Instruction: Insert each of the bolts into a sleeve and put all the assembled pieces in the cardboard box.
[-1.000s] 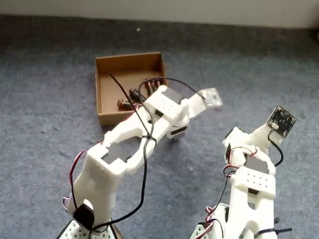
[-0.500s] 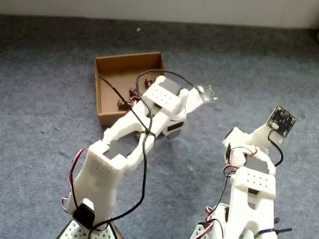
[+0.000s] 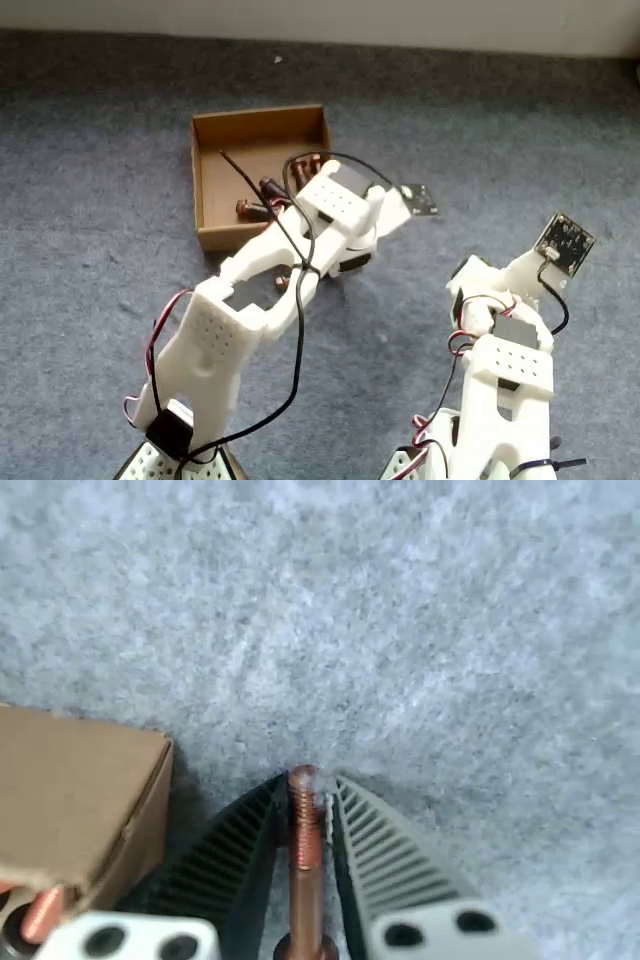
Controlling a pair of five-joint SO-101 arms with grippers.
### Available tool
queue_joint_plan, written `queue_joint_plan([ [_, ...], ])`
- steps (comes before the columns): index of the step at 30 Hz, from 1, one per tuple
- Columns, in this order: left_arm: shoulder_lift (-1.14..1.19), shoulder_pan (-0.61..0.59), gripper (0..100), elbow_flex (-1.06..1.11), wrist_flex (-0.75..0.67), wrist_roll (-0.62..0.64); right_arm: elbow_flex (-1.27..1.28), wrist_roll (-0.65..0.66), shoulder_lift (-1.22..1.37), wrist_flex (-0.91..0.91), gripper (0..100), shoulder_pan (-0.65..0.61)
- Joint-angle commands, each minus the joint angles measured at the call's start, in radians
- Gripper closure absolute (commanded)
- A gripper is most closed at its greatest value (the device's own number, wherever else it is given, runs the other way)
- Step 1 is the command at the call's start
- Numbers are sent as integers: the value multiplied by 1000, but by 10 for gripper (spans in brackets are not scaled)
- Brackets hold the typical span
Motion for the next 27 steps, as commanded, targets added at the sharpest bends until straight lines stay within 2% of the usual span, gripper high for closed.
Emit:
queue_joint_plan([
  [1,-59,-4,995,-41,68,26,-7,-5,-31,-19,995,5],
  [6,-239,2,995,-30,78,152,-7,-5,-31,-19,995,5],
  [14,-518,4,995,131,43,341,-5,-5,-31,-19,995,5],
  [19,-702,2,995,377,-135,411,-4,-5,-31,-19,995,5],
  [27,-1110,-7,995,909,-542,520,-2,-5,-31,-19,995,5],
])
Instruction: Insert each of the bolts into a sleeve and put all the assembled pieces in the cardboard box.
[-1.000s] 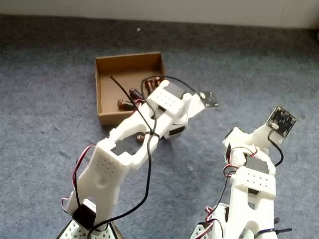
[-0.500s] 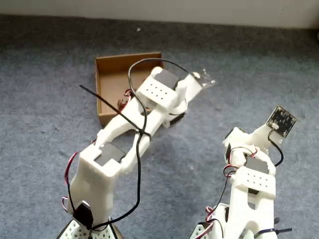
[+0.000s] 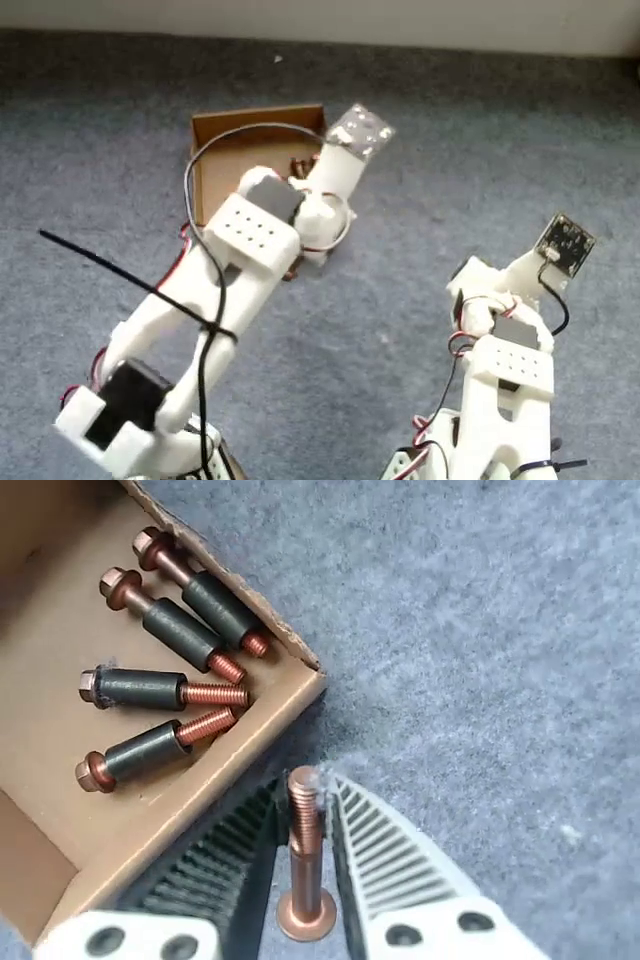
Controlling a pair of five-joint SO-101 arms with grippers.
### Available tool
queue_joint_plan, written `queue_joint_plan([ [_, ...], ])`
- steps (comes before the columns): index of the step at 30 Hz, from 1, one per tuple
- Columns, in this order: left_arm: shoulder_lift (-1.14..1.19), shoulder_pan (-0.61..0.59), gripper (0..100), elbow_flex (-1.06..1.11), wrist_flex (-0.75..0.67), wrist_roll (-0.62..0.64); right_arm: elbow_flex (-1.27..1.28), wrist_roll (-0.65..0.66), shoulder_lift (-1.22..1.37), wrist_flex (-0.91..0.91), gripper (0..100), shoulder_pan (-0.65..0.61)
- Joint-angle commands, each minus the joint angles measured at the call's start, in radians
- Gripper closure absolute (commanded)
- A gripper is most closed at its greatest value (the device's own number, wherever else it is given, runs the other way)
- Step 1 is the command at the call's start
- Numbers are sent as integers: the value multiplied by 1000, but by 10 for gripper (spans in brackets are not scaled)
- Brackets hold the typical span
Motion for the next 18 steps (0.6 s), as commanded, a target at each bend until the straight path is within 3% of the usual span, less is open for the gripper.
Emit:
queue_joint_plan([
  [1,-220,-1,995,211,-192,40,-8,-5,-31,-19,995,5],
  [8,-453,-1,994,541,-411,204,-8,-5,-31,-19,995,5],
  [18,-677,-2,994,857,-456,373,-8,-5,-31,-19,995,5],
])
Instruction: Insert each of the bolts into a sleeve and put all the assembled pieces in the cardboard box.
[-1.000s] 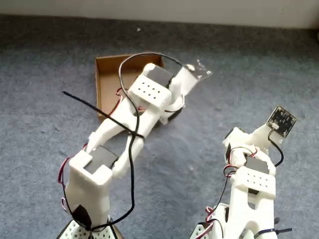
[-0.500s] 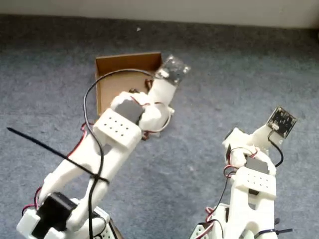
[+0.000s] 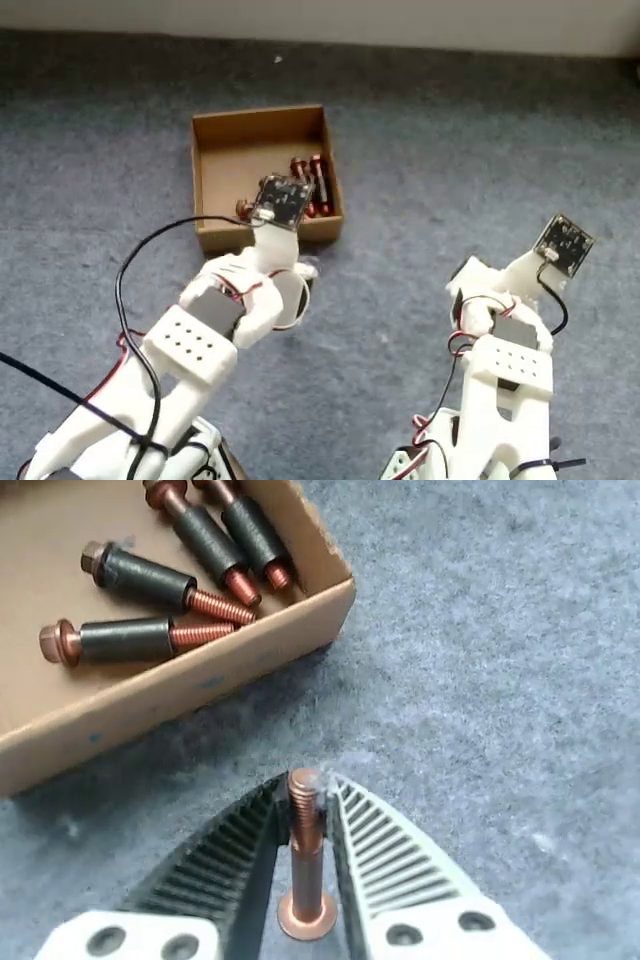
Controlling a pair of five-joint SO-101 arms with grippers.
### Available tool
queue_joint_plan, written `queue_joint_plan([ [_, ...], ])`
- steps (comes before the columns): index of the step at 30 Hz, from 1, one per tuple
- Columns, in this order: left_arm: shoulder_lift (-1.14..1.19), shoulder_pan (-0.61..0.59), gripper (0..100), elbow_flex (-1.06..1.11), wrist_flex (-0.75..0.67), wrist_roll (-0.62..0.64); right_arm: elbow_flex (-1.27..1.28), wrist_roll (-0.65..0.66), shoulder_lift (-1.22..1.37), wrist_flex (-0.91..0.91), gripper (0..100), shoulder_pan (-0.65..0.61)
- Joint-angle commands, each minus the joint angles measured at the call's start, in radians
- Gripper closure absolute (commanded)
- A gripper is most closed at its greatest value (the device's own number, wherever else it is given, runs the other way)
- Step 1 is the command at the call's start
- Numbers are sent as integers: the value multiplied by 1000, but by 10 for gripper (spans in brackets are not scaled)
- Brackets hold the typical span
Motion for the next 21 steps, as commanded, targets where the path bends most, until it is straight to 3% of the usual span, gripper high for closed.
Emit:
queue_joint_plan([
  [1,-94,-4,994,97,-72,61,-8,-5,-31,-19,995,5],
  [7,-214,-110,993,306,-224,64,-8,-5,-31,-19,995,4],
  [12,-335,-257,961,374,-222,126,-8,-5,-31,-19,995,4],
  [17,-446,-361,733,406,-46,184,-8,-6,-31,-19,995,4],
  [21,-533,-414,695,374,149,176,-8,-6,-31,-19,995,4],
])
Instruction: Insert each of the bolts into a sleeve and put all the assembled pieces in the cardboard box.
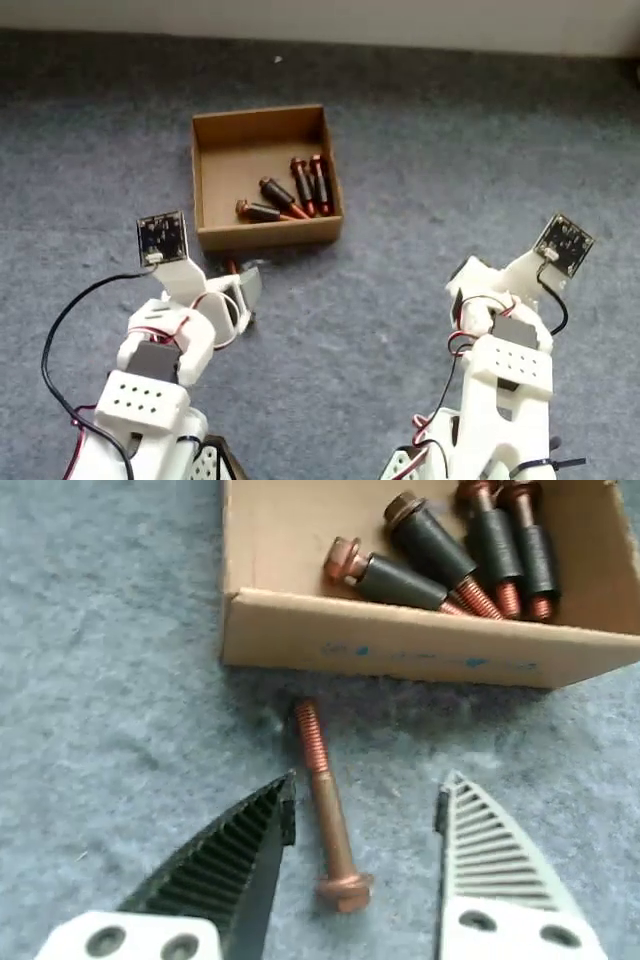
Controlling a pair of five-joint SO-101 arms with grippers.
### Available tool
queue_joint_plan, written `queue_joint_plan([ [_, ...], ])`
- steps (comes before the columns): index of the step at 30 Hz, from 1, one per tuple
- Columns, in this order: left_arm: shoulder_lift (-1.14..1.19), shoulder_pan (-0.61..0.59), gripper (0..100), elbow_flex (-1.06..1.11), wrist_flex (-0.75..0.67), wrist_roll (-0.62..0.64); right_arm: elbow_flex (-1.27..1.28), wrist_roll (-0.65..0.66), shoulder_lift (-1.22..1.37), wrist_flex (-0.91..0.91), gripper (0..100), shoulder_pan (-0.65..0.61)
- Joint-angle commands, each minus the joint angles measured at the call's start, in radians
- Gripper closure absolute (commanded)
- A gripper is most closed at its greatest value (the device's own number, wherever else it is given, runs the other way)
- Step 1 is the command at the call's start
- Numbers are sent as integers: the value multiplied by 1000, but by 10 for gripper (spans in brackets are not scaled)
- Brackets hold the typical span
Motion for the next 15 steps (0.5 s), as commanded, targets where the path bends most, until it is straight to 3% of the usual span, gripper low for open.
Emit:
queue_joint_plan([
  [1,-88,-59,700,-50,166,6,-8,-6,-31,-19,995,4],
  [6,-225,-153,746,-151,338,-184,-8,-6,-31,-19,995,4],
  [12,-343,-259,851,-196,348,-687,-8,-5,-31,-19,995,4],
  [15,-355,-259,848,-194,354,-824,-8,-5,-31,-19,995,4],
])
